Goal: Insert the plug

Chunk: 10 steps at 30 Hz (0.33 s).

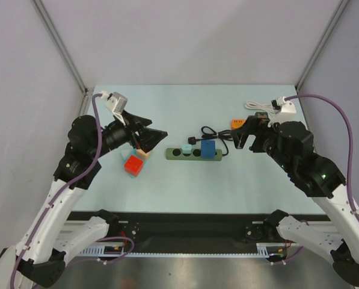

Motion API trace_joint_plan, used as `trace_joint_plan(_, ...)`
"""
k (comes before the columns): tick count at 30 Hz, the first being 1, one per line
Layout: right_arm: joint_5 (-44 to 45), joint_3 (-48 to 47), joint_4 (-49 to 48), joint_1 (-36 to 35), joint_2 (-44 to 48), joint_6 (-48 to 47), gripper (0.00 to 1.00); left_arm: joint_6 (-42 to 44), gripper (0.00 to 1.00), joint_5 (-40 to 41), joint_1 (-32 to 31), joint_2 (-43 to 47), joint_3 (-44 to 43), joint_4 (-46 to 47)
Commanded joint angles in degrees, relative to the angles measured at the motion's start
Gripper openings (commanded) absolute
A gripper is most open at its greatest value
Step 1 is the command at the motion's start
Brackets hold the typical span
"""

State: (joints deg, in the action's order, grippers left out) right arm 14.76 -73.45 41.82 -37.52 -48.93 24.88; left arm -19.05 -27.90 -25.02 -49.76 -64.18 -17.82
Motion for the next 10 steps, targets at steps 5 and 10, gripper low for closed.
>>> trace_joint_plan(5, 3.0, 0.7, -1.4, 0.5, 0.0, 2.1, 1.00, 0.4, 1.00, 0.0, -0.3, 3.1, -0.2, 2.6)
trace_joint_plan(10, 2.1, 1.0, -2.2, 0.5, 0.4, 1.6, 1.00, 1.0, 1.00, 0.3, -0.3, 3.6, -0.4, 2.4)
